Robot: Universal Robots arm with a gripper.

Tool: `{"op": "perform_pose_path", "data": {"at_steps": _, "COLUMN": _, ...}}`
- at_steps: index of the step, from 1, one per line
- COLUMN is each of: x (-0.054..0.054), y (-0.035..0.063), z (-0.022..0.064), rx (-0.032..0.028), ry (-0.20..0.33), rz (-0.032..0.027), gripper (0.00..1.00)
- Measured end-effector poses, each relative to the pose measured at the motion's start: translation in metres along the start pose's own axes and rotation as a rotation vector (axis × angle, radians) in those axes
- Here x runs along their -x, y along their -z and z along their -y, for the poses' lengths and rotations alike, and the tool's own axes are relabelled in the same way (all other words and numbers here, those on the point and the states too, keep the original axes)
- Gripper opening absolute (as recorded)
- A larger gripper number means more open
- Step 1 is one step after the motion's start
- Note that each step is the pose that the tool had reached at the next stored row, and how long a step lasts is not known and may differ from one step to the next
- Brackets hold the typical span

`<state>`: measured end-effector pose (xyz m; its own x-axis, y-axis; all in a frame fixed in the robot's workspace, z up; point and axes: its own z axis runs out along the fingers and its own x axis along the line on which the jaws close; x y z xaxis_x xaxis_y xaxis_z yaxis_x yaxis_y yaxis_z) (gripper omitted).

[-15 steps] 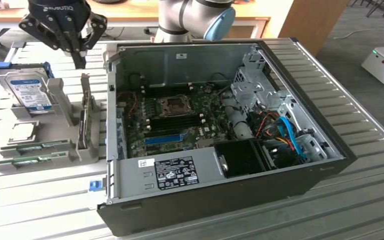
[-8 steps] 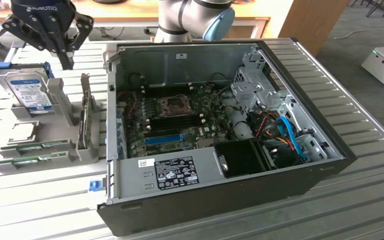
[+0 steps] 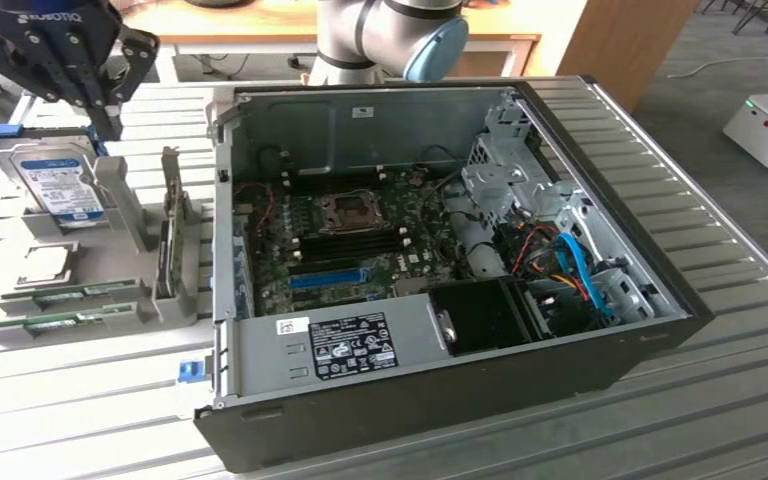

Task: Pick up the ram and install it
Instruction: 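Reach for the ram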

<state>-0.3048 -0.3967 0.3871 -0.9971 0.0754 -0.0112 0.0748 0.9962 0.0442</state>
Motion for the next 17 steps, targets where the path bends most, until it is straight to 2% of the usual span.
{"op": "perform_pose_path", "data": {"at_steps": 17, "x": -0.045, "y": -0.0010, "z": 0.0030, "rx": -0.0004, "ry": 0.000, "rz": -0.0052, "gripper": 0.11}}
